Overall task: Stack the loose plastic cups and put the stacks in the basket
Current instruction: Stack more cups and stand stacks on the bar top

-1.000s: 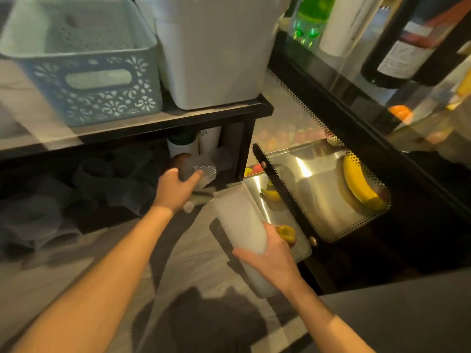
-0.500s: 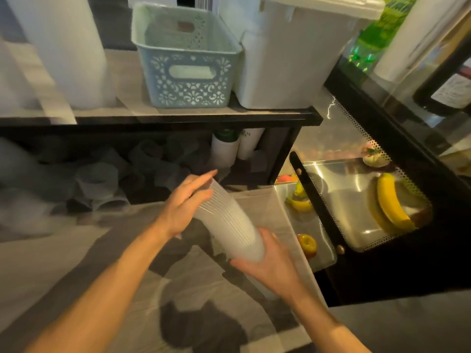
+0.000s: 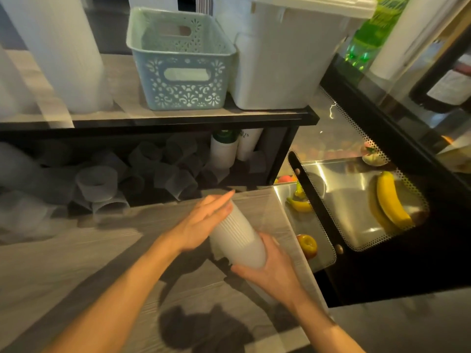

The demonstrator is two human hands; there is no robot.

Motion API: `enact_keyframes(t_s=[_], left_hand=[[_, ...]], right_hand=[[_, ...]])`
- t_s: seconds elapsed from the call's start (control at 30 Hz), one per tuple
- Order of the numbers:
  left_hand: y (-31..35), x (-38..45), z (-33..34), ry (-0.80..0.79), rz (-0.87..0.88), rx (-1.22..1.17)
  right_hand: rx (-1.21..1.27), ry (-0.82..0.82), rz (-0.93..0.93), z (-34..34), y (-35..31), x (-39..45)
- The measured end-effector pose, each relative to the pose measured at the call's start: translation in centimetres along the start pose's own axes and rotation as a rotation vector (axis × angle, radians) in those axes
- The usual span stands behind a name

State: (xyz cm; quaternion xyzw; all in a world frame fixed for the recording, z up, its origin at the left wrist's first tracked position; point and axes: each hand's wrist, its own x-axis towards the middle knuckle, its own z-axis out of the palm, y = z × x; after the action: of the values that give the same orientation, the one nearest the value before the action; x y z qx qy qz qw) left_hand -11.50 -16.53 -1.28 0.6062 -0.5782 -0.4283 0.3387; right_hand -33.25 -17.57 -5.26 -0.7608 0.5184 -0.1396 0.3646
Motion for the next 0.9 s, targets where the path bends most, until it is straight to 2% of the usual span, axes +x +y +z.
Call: enact_keyframes(t_s=[0.07,0.17,0.3,0.37,0.53,0.63,0.7,0.9], left_hand=[[0.8,1.1,0.1,0.011,0.013,-0.009],[2.0,4.3,0.0,0.152,0.001,-0.015],[2.9,10.1,0.3,0.226,-0.020,0.175],[2.9,13.0,0.9,0.196,-0.029,0.308],[3.1,18.8,2.8,0.049,-0.277,0.543],[3.0,21.6,3.9,-0.075,-0.414,0.545],[2.5,23.0,4.6,-0.105,-0.451,0.548],[1.5,25.5,5.3,0.168,-0.273,0.828]], right_hand=[[0.021,0.013,0.030,-0.5,0.7,0.1],[0.064,0.074,0.070,-1.9,1.4,0.5],[0.035,0.148,0.127,-3.7,2.6,1.3],[-0.001,0.173,0.174,-4.1,3.0,1.7],[-0.004,0.187,0.237,-4.6,3.8,2.3],[0.006,0.179,0.260,-4.5,4.5,2.7],[0.028,0.175,0.277,-4.5,5.0,2.8],[0.098,0.166,0.309,-4.8,5.6,3.6]])
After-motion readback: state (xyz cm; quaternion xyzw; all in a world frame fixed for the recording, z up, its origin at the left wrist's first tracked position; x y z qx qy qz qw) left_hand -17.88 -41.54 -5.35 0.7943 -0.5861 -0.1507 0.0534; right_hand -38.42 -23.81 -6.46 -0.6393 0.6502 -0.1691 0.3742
